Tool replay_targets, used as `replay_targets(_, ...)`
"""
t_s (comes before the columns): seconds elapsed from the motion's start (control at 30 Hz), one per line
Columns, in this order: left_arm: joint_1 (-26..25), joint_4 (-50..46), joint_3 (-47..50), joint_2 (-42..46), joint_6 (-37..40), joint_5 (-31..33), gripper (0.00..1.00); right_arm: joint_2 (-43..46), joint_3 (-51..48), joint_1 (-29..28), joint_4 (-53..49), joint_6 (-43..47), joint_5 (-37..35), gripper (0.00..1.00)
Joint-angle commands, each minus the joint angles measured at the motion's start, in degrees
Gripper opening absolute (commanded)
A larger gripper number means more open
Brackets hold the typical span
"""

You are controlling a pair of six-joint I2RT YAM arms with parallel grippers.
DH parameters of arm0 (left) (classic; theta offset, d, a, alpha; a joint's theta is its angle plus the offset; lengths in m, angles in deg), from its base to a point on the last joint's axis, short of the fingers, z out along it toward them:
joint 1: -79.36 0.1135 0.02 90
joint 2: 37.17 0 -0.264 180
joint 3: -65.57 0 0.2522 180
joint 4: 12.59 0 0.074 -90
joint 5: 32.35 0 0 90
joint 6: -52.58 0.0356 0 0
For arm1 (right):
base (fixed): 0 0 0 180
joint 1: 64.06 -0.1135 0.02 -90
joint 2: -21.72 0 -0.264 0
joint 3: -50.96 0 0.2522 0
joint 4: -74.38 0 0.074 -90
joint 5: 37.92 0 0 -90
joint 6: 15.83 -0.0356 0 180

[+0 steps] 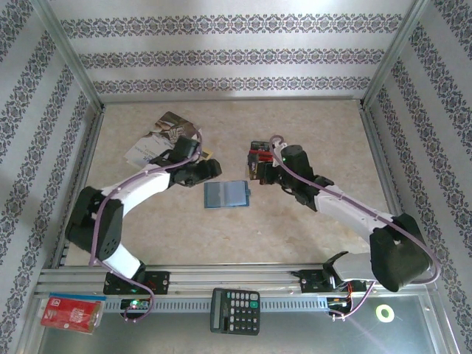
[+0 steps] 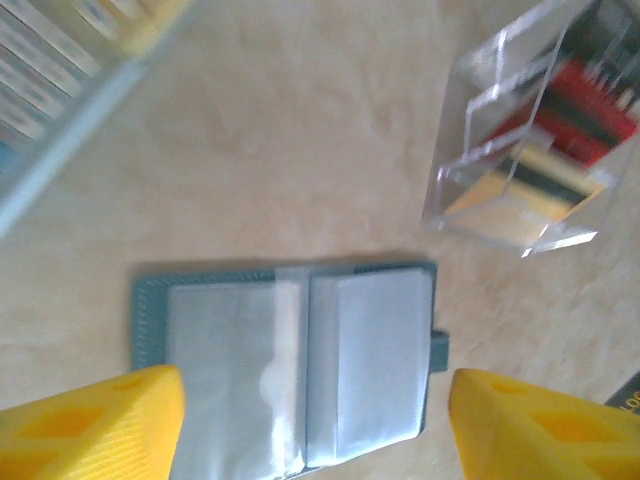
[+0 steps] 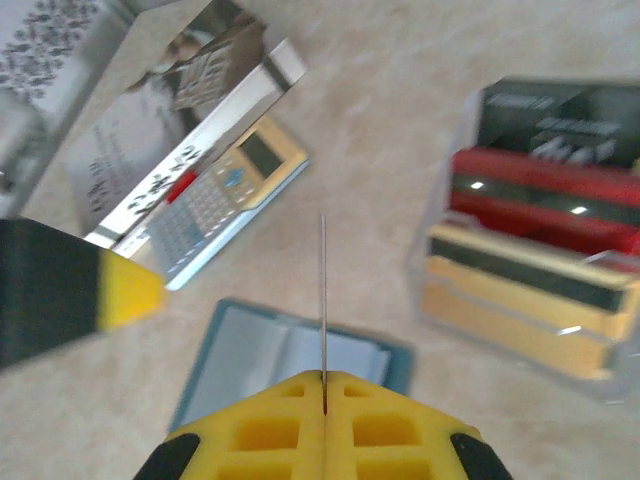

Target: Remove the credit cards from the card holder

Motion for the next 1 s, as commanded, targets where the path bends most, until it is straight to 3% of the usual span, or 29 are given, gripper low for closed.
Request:
replay_targets(0.0,3.73,-2.18,2.06,4.73,0.25,3.18,0.77,2.69,3.96,2.45,-6.36,11.48,-5.18,0.0)
replay_targets(0.2,10.4,-2.61,6.61,11.54,1.73,4.1,0.91,3.57,9.04,6.84,-10.28,23.32,-5.97,0.0)
replay_targets(0.33,13.34,-2.59,8.07,14.36,3.24,3.65,1.0,-0.06,14.24,10.0,-13.36,27.75,-0.1,0.0)
replay_targets(0.4,14.17,-3.18,8.0,14.94,3.65,3.24,1.0,-2.95,17.99,10.88,-15.35,29.81,4.3,0.0)
replay_targets(0.63,15.25,-4.0,6.57,14.29,5.38,1.37,1.0,-13.78,30.23,12.62,-21.23,38.68,9.66,0.0)
replay_targets(0.77,15.42,-4.39,6.19,13.92,5.67,0.18,1.0,-19.78,36.65,13.49,-27.18,47.78,16.86,0.0)
replay_targets(0.97,15.42,-4.49,5.89,13.81,6.5,-0.74,1.0,-28.43,44.89,13.59,-34.92,58.23,15.38,0.0)
